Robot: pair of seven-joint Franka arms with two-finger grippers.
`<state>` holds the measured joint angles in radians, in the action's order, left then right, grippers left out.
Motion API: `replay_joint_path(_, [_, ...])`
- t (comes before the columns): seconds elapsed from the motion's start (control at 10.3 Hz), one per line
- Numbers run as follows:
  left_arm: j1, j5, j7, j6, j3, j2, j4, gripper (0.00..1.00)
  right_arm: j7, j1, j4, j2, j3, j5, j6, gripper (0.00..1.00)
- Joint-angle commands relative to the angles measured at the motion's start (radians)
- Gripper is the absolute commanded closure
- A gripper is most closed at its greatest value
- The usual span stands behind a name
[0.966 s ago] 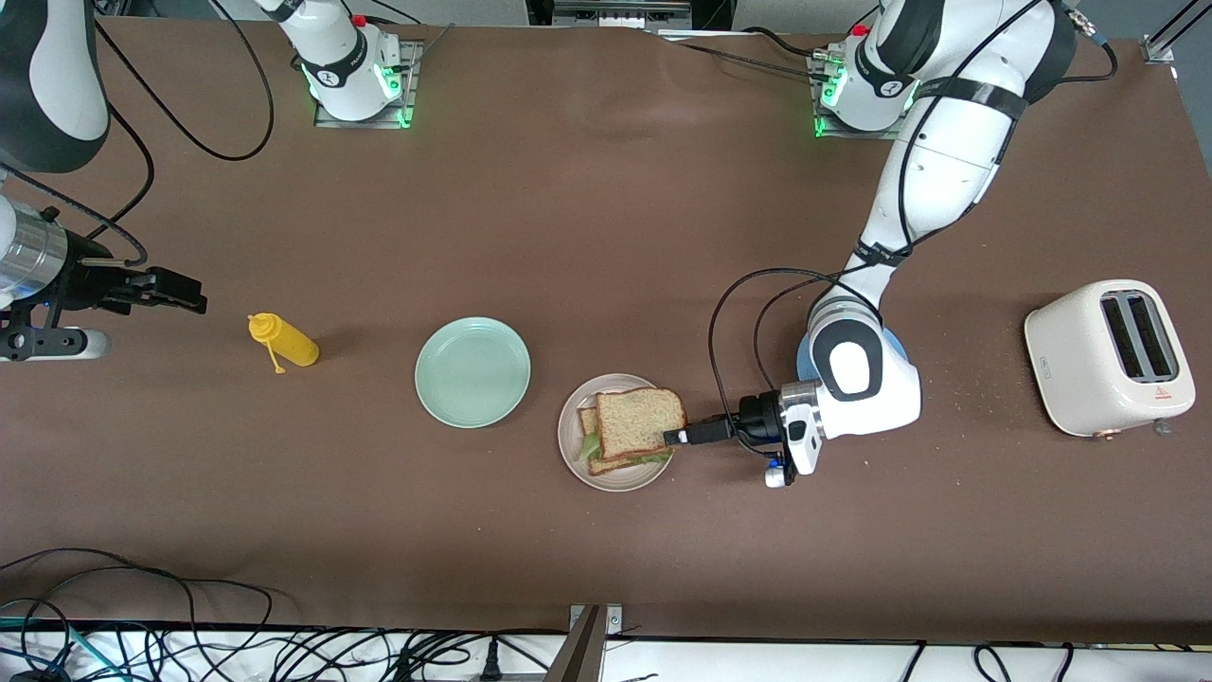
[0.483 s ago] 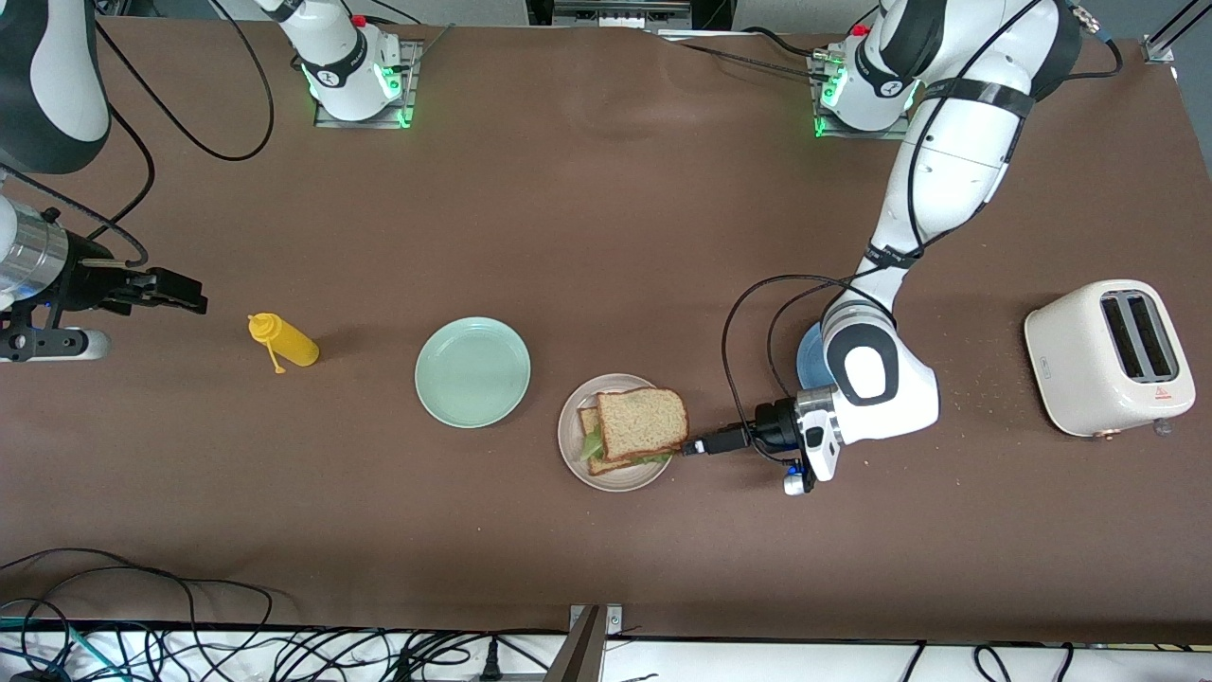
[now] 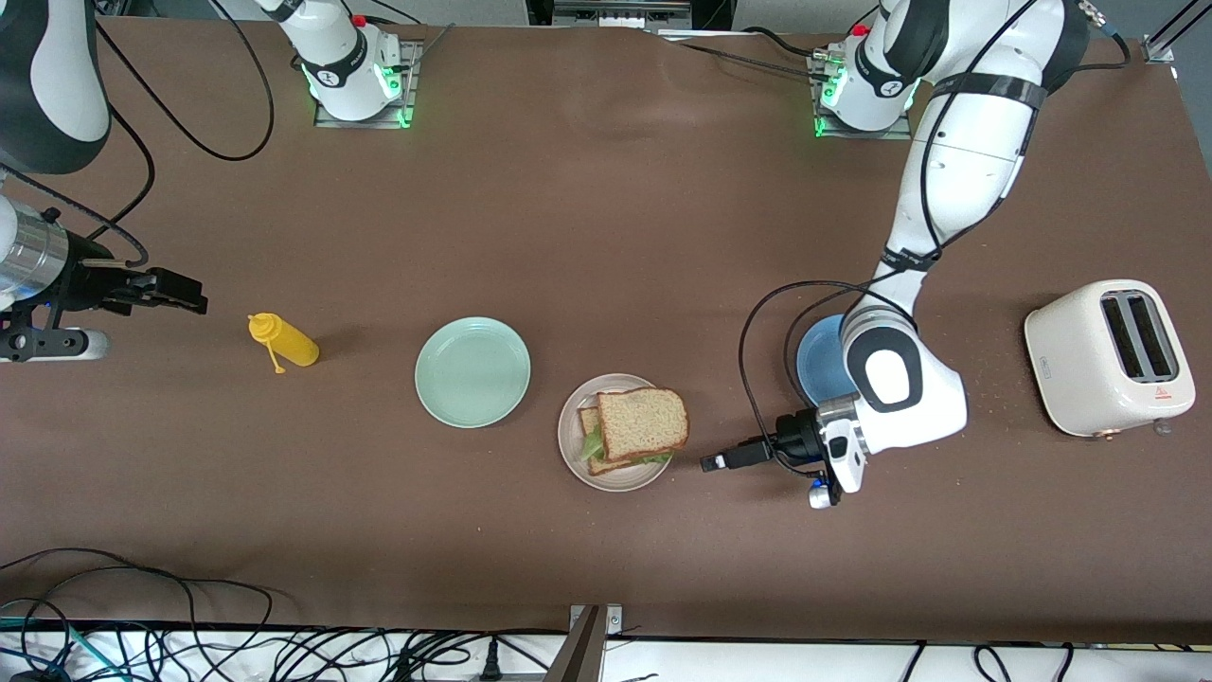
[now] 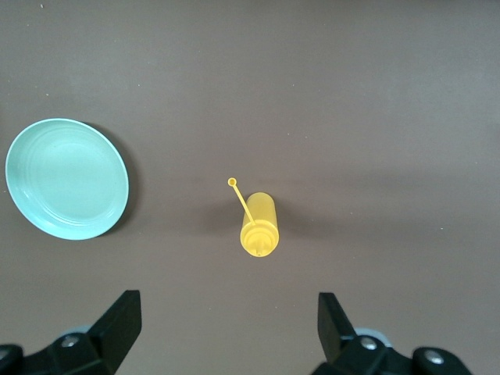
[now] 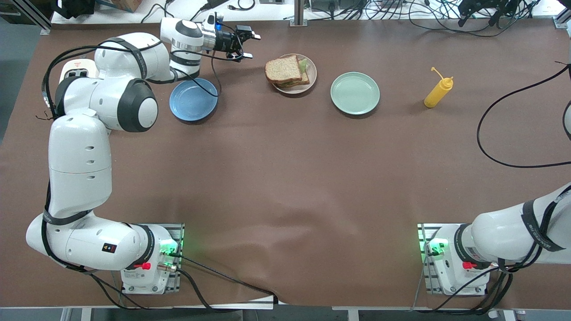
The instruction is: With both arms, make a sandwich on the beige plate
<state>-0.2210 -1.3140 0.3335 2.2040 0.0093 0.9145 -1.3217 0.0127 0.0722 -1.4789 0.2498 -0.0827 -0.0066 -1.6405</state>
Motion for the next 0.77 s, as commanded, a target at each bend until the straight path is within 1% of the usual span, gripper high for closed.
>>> replay_joint_path(0.0, [0.008, 0.286, -0.115, -0.027, 0.049, -0.057, -0.022, 0.0, -0.003, 0.006, -0.014, -0.011, -0.008, 0.005, -0.012, 0.0])
replay_joint_path(0.19, [0.026, 0.497, -0.232, -0.114, 0.051, -0.115, -0.021, 0.0, -0.003, 0.006, -0.014, -0.009, -0.008, 0.005, -0.012, 0.0])
replay_joint_path(0.29, [0.029, 0.583, -0.26, -0.159, 0.052, -0.14, -0.021, 0.0, -0.003, 0.006, -0.014, -0.011, -0.008, 0.005, -0.012, 0.0])
replay_joint_path(0.58, [0.037, 0.886, -0.364, -0.32, 0.095, -0.241, -0.022, 0.0, -0.003, 0.006, -0.014, -0.011, -0.008, 0.005, -0.012, 0.0])
replay_joint_path(0.68, [0.037, 0.994, -0.39, -0.38, 0.097, -0.271, -0.022, 0.0, -0.003, 0.006, -0.014, -0.011, -0.008, 0.005, -0.012, 0.0])
